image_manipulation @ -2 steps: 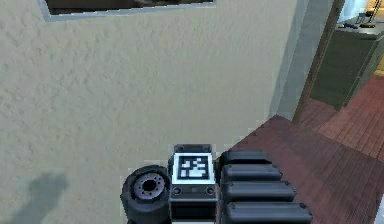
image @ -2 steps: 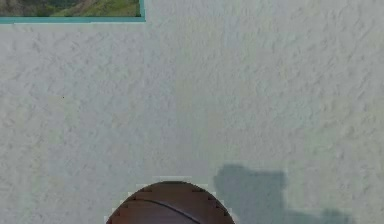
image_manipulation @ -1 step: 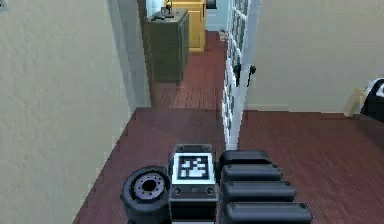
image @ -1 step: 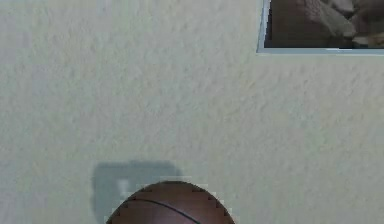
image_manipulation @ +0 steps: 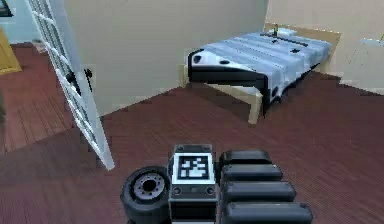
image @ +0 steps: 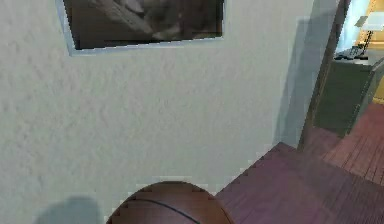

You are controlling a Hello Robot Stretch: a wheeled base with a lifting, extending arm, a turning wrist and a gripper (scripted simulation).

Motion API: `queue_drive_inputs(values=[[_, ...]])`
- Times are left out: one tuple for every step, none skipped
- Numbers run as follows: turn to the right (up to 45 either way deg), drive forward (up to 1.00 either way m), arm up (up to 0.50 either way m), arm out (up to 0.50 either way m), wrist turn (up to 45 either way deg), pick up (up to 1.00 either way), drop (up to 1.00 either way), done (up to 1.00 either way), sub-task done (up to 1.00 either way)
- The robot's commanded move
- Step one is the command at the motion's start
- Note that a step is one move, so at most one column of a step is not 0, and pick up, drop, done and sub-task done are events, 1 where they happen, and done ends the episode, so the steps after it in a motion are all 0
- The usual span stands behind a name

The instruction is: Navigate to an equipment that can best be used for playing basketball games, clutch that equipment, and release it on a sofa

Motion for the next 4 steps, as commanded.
queue_drive_inputs(values=[[45.0,0.00,0.00,0.00,0.0,0.00,0.00,0.00,0.00],[15.0,0.00,0.00,0.00,0.0,0.00,0.00,0.00,0.00],[0.0,0.10,0.00,0.00,0.0,0.00,0.00,0.00,0.00],[-9.0,0.00,0.00,0.00,0.0,0.00,0.00,0.00,0.00]])
